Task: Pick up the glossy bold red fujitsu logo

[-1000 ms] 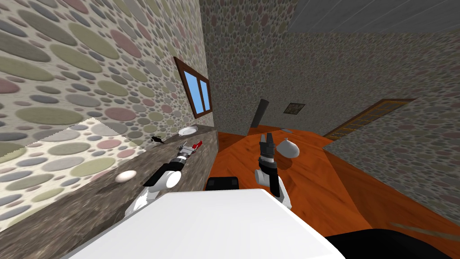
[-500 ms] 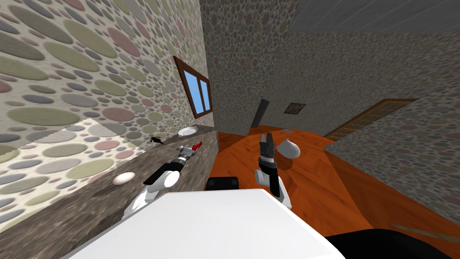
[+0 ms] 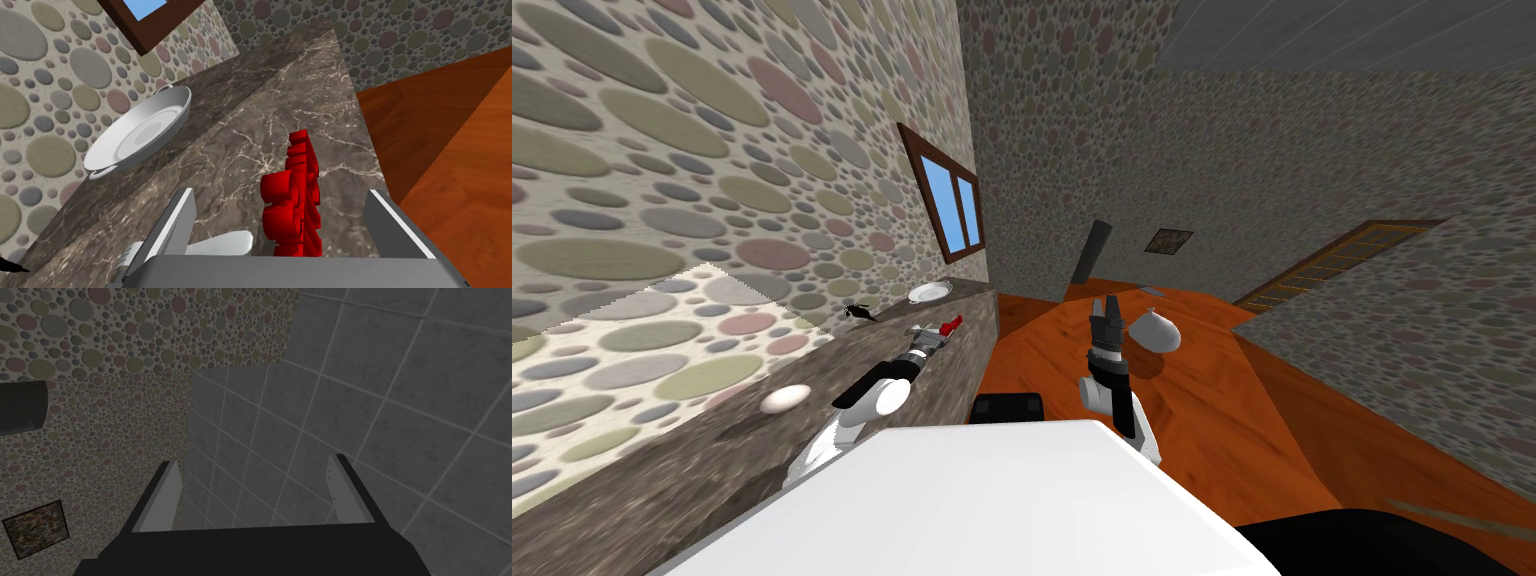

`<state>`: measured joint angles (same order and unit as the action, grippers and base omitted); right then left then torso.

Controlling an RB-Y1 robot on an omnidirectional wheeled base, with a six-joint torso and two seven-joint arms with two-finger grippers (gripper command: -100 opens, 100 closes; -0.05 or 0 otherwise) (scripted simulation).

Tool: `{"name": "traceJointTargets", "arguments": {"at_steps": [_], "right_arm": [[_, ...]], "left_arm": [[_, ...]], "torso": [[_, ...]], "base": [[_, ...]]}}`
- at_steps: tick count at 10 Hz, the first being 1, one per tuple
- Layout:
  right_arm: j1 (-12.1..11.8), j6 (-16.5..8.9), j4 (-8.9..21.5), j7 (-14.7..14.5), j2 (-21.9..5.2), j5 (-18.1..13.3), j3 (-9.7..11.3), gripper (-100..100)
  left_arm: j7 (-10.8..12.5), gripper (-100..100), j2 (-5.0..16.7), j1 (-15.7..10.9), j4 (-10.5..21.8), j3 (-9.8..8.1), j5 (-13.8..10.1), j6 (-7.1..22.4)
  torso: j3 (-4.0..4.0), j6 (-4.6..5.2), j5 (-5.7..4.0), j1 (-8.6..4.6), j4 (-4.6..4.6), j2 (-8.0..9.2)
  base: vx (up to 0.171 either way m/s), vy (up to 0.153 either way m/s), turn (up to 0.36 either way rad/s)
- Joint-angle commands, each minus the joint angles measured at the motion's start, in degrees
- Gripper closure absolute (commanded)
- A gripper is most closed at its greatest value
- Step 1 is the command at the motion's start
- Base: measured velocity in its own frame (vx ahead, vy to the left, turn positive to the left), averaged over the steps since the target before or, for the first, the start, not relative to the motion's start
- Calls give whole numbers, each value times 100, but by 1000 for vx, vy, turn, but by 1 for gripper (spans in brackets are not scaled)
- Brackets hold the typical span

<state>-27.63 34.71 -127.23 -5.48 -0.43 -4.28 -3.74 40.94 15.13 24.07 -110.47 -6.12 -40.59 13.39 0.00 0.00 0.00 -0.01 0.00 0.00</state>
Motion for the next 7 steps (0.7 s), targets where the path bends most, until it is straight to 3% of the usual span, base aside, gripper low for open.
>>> {"name": "traceJointTargets", "arguments": {"at_steps": [1,5,6,7], "right_arm": [[0,0,0,0,0,0,0,0],[0,0,0,0,0,0,0,0],[0,0,0,0,0,0,0,0],[0,0,0,0,0,0,0,0]], "left_arm": [[0,100,0,0,0,0,0,0],[0,100,-3,-2,-4,9,-1,3],[0,0,-3,-2,-4,9,-1,3],[5,-100,62,-60,-21,-84,-197,16]], "torso": [[0,0,0,0,0,0],[-2,-5,1,11,-1,-4],[-3,-5,1,12,-1,-4],[-3,-5,1,12,-1,-4]], "base": [[0,0,0],[0,0,0],[0,0,0],[-51,-35,46]]}}
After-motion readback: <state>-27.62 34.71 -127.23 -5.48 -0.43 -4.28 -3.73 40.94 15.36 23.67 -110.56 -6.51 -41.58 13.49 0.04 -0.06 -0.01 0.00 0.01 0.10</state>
